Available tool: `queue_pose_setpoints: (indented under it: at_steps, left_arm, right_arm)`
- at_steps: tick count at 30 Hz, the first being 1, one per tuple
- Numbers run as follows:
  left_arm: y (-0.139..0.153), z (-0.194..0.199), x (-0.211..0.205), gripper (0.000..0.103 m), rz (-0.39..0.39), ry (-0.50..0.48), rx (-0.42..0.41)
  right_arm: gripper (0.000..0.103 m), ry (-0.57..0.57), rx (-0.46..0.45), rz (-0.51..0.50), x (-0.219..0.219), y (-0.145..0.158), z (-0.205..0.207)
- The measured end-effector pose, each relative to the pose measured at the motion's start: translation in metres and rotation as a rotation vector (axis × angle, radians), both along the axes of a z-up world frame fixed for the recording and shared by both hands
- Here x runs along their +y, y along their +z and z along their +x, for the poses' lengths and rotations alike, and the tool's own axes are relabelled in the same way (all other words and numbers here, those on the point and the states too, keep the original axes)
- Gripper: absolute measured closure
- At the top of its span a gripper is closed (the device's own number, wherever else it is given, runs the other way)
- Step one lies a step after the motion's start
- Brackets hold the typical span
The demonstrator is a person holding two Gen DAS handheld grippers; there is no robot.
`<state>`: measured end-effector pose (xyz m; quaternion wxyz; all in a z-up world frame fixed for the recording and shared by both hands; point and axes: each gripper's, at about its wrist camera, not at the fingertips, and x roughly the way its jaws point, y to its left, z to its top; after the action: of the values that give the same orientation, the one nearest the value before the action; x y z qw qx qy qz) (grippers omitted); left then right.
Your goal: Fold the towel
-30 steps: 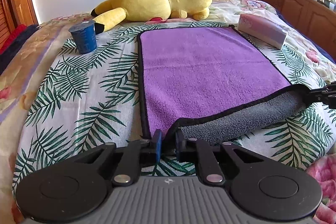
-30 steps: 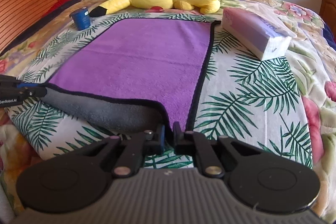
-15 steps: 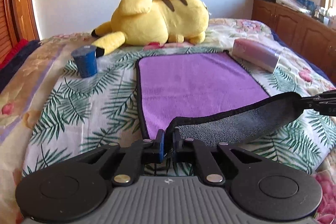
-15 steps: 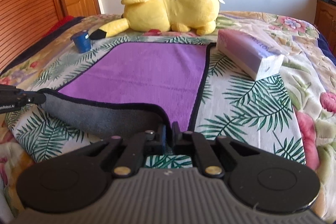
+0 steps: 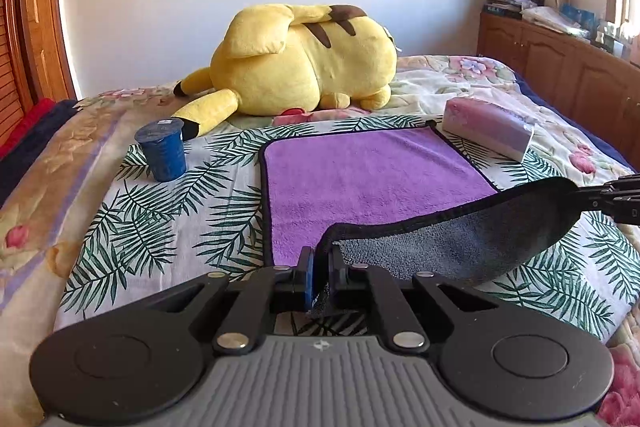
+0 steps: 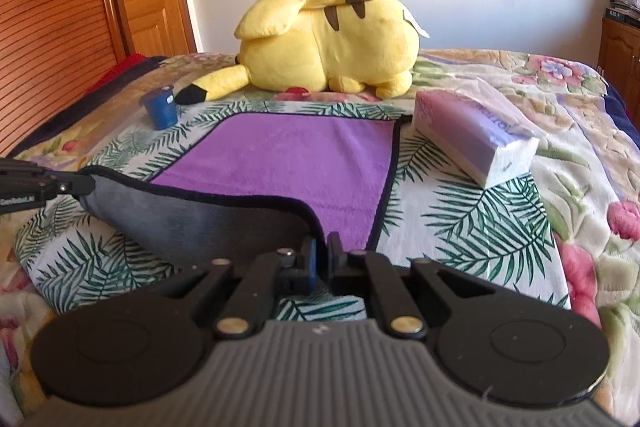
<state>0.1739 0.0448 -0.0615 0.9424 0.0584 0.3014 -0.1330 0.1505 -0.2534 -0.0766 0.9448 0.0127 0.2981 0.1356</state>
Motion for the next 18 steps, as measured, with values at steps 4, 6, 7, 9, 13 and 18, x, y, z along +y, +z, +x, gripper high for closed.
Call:
queue_pose_setpoints:
  at_steps: [4, 6, 7, 9, 13, 18]
  left_arm:
    - [0.001, 0.004, 0.000, 0.096, -0.001, -0.003, -0.008]
    - [0.002, 0.006, 0.000, 0.096, -0.001, -0.007, -0.014]
    - [0.002, 0.006, -0.001, 0.096, -0.002, -0.008, -0.016]
    - [0.003, 0.007, -0.001, 0.096, -0.003, -0.010, -0.020]
    - [0.006, 0.010, -0.003, 0.096, -0.004, -0.012, -0.026]
    - [0.009, 0.012, -0.005, 0.096, -0.003, -0.021, -0.036]
  right_arm:
    - [0.097, 0.007, -0.013, 0.006, 0.000, 0.002, 0.002]
    - [0.097, 0.008, -0.017, 0.002, 0.001, 0.002, 0.003]
    - [0.097, 0.009, -0.019, 0.001, 0.001, 0.002, 0.004]
    - [0.097, 0.012, -0.022, -0.003, 0.001, 0.002, 0.005]
    - [0.097, 0.012, -0.030, -0.011, 0.002, 0.002, 0.009]
    - [0.097, 0.019, -0.042, -0.014, 0.001, 0.003, 0.013]
